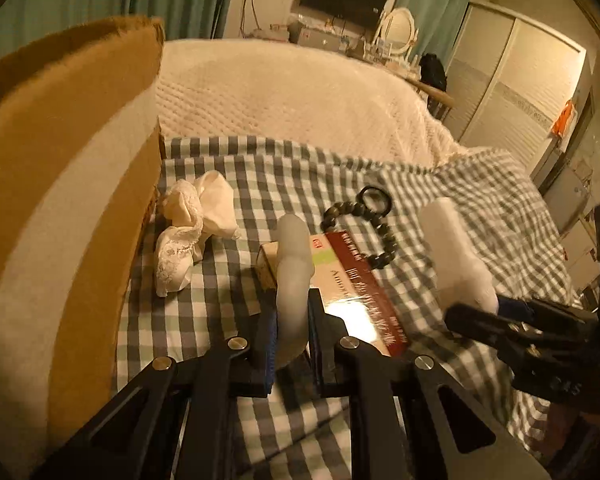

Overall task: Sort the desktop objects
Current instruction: 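Grasp the white tube with the left tool while the right tool grasps the white bottle, then drop the white tube and white bottle into the cardboard box with both tools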

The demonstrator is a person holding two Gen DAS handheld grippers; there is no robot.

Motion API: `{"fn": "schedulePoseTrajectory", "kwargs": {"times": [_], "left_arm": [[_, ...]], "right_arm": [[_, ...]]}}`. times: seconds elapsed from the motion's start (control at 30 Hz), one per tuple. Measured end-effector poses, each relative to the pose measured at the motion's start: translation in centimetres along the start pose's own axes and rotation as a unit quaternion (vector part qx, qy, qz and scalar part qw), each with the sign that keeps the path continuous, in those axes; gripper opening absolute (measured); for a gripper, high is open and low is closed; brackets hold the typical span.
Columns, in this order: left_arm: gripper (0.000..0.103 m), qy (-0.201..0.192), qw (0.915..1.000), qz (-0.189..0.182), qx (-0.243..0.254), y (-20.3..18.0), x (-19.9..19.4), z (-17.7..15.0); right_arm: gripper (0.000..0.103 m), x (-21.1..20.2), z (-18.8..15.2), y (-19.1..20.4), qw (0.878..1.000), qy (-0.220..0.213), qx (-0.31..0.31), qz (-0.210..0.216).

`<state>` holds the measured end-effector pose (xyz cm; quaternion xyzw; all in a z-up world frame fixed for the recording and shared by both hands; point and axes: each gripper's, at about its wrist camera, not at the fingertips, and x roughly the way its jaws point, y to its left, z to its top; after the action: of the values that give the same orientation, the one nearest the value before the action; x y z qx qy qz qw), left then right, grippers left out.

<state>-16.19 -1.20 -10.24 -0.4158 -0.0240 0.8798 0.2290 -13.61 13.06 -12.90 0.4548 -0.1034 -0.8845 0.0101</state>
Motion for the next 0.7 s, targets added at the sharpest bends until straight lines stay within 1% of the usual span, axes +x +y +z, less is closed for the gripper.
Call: {"fn": "schedulePoseTrajectory", "kwargs": {"times": [0.07, 0.17, 0.27, 0.43, 0.5, 0.57, 0.7], "left_arm": [[0.012, -0.015, 0.9998, -0.008, 0.009, -0.7, -1.1, -0.1], [0.012, -0.032, 0.9992, -0.008, 0.023, -1.9, -2.7, -0.2], [0.012, -0.053, 0.9981, -0.02, 0.025, -2.9, -4.8, -0.1], [0.012, -0.074, 0.9968, -0.009, 0.027, -4.3, -8.0, 0.3], [0.012, -0.082, 0.9964, -0.008, 0.02, -4.6, -9.3, 0.2], [0.012, -0.084, 0.9964, -0.008, 0.014, -4.5, -10.2, -0.1], [0.012, -0.097, 0.9952, 0.002, -0.002, -3.8, -12.5, -0.7]], "right_arm": [[0.048, -1.6, -0.6, -0.2, 1.0, -0.005, 0.001, 0.007], [0.048, -3.4, -1.0, -0.2, 1.0, -0.017, -0.001, 0.011], [0.048, -5.3, -1.4, -0.4, 0.999, -0.03, 0.01, 0.026], [0.048, -7.7, -2.6, 0.2, 0.998, -0.035, 0.021, 0.049], [0.048, -8.4, -3.3, 0.8, 0.998, -0.032, 0.02, 0.057], [0.048, -8.9, -4.0, 1.3, 0.998, -0.03, 0.01, 0.048], [0.048, -10.5, -5.0, 1.3, 0.997, -0.038, 0.021, 0.062]]}}
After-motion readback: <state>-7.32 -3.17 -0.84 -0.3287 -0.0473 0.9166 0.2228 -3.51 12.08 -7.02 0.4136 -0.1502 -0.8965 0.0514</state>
